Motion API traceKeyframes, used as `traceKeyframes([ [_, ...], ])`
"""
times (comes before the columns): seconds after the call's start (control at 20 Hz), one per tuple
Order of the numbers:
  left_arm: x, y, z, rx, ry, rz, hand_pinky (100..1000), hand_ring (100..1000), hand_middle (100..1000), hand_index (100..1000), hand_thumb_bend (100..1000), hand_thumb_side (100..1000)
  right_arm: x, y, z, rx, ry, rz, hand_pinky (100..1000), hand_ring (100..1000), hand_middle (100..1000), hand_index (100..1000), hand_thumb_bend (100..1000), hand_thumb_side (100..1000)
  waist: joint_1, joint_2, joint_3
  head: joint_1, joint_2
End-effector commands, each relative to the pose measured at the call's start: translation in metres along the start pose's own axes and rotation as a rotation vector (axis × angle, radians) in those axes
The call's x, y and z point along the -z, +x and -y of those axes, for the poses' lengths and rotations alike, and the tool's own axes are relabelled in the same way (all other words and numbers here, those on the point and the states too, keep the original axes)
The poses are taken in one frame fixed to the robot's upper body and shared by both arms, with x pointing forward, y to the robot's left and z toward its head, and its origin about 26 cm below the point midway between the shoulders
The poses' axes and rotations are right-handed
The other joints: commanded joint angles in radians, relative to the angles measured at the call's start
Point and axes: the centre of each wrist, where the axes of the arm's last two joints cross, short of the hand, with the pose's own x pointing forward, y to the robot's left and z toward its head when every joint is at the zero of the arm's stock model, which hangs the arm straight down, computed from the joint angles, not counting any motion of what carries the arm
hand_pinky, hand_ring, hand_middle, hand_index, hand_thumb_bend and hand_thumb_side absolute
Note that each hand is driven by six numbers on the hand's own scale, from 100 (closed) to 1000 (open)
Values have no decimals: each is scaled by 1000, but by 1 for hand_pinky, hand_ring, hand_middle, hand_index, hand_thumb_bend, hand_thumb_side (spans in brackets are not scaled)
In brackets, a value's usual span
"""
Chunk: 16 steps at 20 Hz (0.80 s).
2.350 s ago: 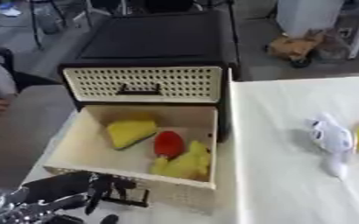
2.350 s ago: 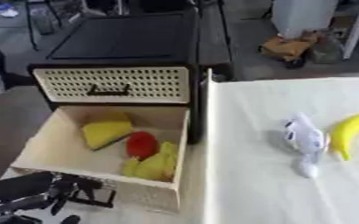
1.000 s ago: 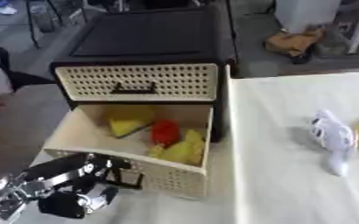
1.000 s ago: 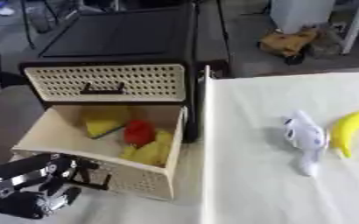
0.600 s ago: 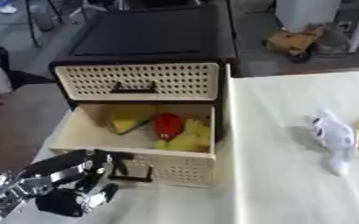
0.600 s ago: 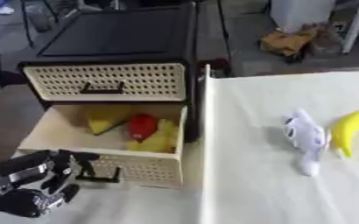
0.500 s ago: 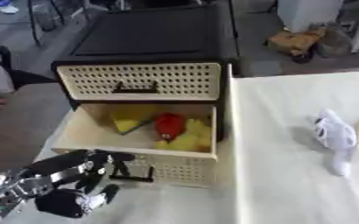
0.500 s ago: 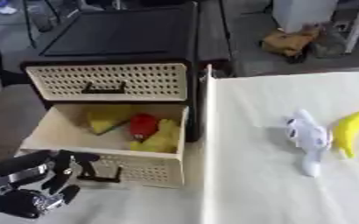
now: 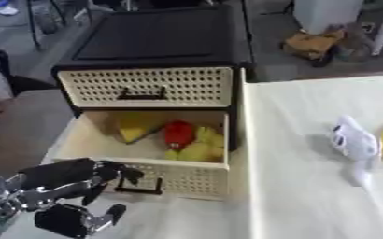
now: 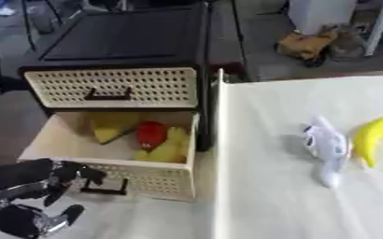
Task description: Pick up objects from table and place into drawer.
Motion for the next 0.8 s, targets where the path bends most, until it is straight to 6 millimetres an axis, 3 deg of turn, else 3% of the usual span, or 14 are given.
traceKeyframes([
  [0.05,-4,-7,-5,31,-25,-39,168,290,835,1000,100,734,6,8,0,-11,15,27,736,852,596,690,304,1000,-1,-15,-2,2,-10],
  [0.2,-4,-12,-5,55,-27,-59,208,360,869,1000,100,726,7,8,-1,-10,19,28,736,852,596,690,308,1000,1,-9,-6,2,-13],
  [0.8,-3,-25,-11,69,105,-34,181,307,850,1000,100,707,10,9,-3,-10,43,34,739,855,595,689,330,997,4,19,-23,10,-37],
])
